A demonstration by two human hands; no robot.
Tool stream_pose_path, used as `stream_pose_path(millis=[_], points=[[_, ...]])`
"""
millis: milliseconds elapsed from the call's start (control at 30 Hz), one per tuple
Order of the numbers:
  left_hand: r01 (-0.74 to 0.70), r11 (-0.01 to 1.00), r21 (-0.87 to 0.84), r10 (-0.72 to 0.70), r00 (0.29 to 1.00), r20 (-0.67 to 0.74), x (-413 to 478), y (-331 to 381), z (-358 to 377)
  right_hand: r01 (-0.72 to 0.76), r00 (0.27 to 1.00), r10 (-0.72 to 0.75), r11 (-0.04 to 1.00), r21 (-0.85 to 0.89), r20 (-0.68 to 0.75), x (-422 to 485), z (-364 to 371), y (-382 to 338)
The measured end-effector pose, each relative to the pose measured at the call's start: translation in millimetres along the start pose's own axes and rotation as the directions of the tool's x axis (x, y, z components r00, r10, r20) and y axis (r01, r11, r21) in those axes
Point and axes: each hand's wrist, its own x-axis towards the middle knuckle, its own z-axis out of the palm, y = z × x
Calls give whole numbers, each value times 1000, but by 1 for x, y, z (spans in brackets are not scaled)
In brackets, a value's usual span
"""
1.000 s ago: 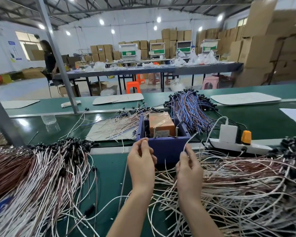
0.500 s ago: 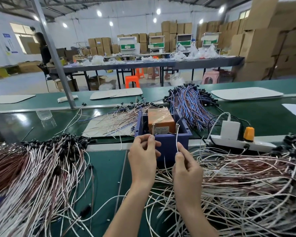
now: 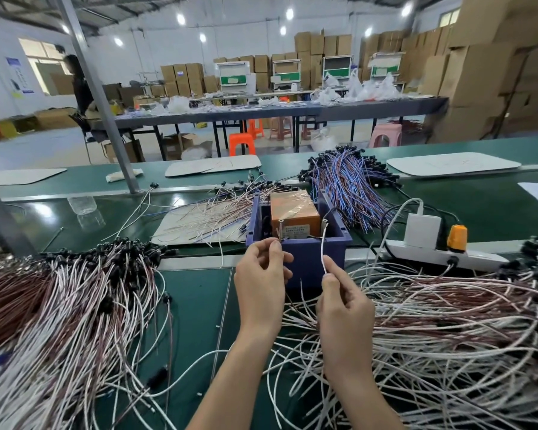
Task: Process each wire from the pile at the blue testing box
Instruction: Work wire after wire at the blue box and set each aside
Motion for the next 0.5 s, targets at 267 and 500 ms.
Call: stream_pose_path(millis=[267,500], points=[[28,998,-49,-28,1000,6,1,1,-1,-28,1000,29,998,62,-12,-2,1,-5],[35,998,-59,-34,999,14,1,2,-1,-24,996,37,987,161,-81,-5,-1,-9]])
